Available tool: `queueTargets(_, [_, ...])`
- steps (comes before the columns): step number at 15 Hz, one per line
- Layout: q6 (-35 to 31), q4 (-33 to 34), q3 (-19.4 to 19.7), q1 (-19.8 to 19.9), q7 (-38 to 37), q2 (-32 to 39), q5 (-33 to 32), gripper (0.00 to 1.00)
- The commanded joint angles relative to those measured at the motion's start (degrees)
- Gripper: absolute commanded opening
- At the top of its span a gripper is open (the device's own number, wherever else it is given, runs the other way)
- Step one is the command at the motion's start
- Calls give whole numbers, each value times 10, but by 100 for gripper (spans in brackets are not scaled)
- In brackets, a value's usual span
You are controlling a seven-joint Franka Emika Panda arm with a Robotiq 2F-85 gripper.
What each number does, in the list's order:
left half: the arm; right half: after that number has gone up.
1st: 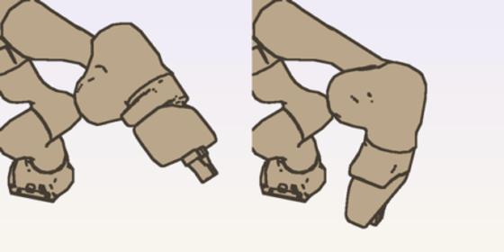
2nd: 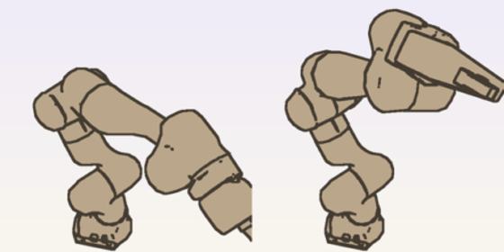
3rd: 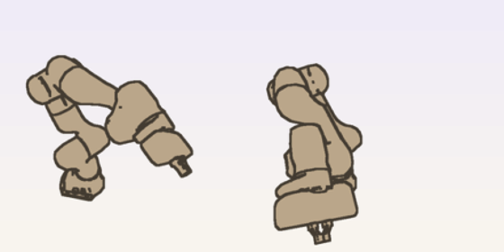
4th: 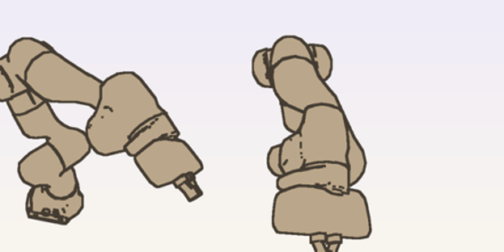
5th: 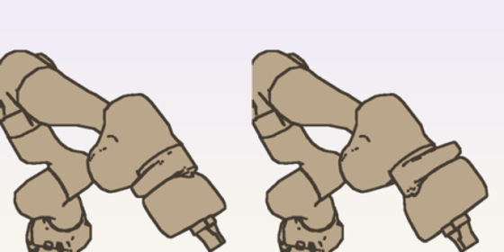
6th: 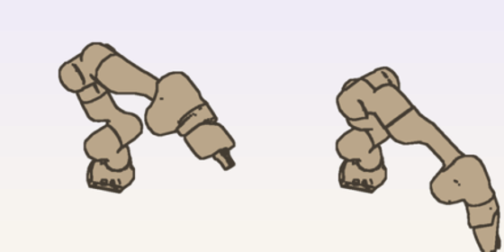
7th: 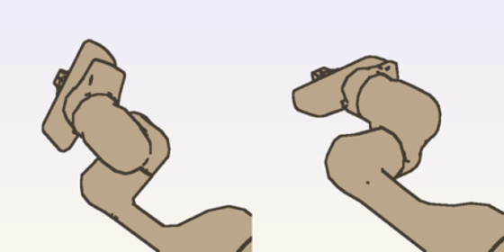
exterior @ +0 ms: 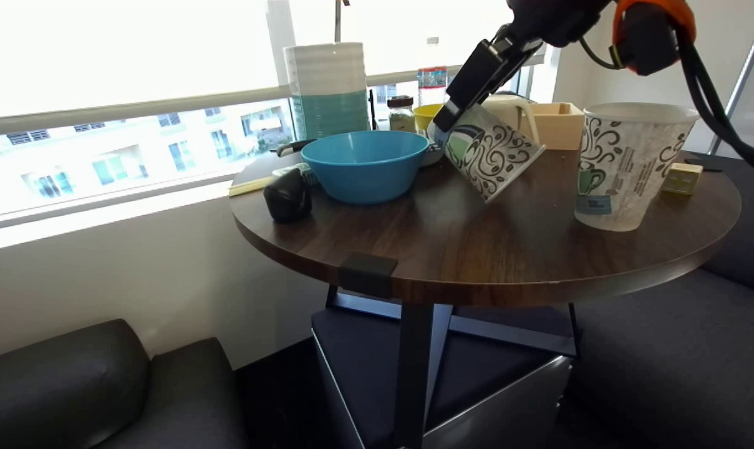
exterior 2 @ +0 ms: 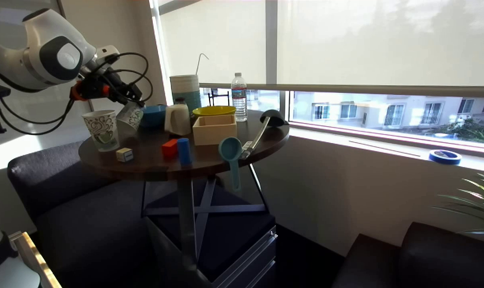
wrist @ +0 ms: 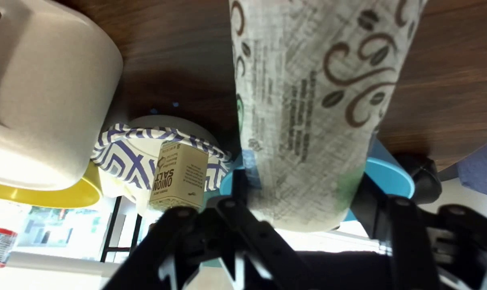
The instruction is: Turn the paper cup on the left upside down, pick up the paper cup on the right and put it on the paper cup to the left
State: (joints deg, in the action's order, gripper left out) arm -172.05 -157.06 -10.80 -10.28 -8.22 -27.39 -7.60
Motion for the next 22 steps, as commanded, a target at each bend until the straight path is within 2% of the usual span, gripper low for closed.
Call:
queueTargets(1, [-25,-5,20,-22,31,-17,31,39])
queueTargets(8, [-78,-2,39,-52,38,6,54,39])
queueTargets(14, [-90,-3,82,-109,57,28,73,39])
queueTargets(16, [-101,-3,78,-101,52,37,73,39])
queueTargets(17, [-109,-3,78,-101,52,41,73,89])
queueTargets(18, [-115,-3,76,-97,51,44,71,90])
queueTargets(20, [-122,-3,75,-93,49,46,69,99])
queueTargets(22, [-120,-3,87,-97,38,44,51,100])
